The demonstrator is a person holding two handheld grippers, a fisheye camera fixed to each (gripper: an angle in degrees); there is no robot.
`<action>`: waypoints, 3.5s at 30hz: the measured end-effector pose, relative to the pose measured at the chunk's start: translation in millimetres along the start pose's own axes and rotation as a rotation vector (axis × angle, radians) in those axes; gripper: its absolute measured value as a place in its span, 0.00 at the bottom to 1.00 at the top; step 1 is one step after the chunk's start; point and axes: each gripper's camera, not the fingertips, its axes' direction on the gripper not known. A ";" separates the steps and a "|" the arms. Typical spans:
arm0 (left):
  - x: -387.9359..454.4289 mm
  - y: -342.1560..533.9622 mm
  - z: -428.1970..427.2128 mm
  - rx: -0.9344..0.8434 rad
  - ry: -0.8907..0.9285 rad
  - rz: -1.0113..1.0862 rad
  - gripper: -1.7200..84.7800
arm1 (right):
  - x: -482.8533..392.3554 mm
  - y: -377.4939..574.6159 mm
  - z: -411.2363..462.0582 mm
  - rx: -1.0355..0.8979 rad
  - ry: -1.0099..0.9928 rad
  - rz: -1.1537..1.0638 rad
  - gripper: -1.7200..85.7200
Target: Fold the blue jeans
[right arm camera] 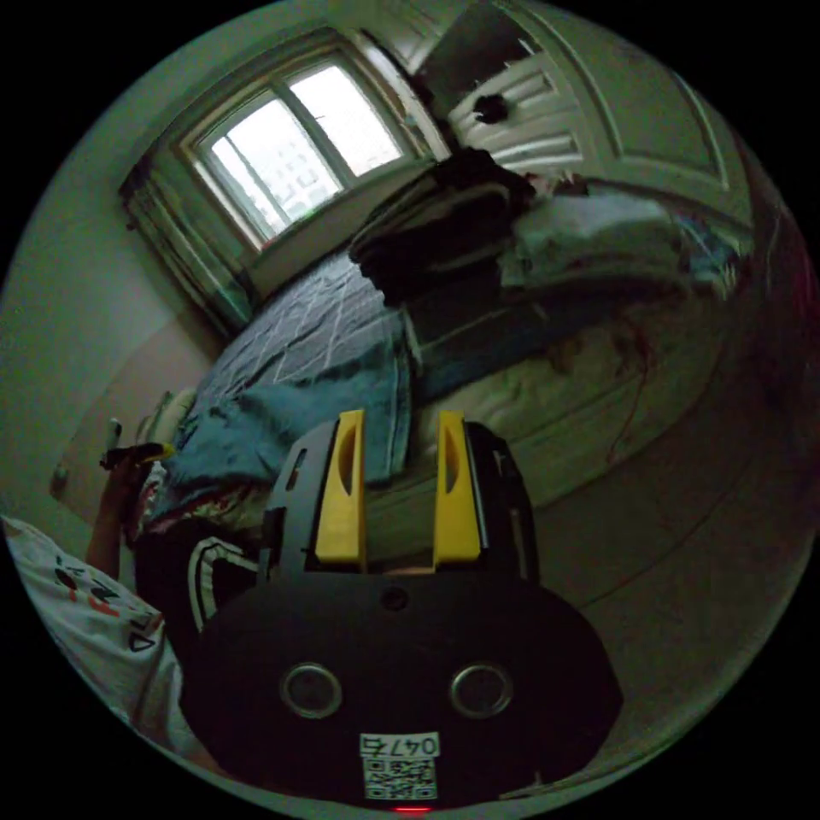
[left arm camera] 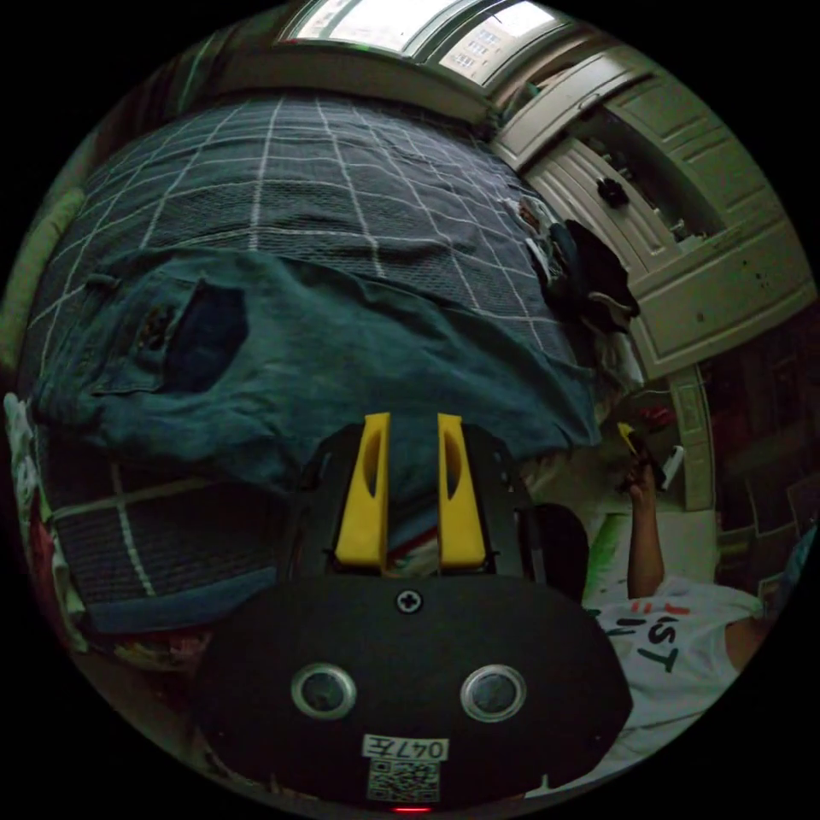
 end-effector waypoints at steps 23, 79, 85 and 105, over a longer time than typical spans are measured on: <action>72.1 -51.0 240.9 -0.100 -0.597 0.011 0.10 | -115.7 -96.1 33.3 -0.062 0.197 -0.655 0.04; 604.6 214.3 791.8 0.153 -0.329 1.082 0.06 | -49.7 -69.9 -46.8 -0.253 -0.111 -0.269 0.05; 596.3 227.2 812.2 0.057 -0.213 1.031 0.04 | -20.7 -74.5 -53.4 -0.140 -0.028 -0.235 0.07; 574.4 283.6 787.5 0.042 -0.114 1.144 0.17 | -55.1 -66.6 12.7 -0.213 -0.159 -0.187 0.02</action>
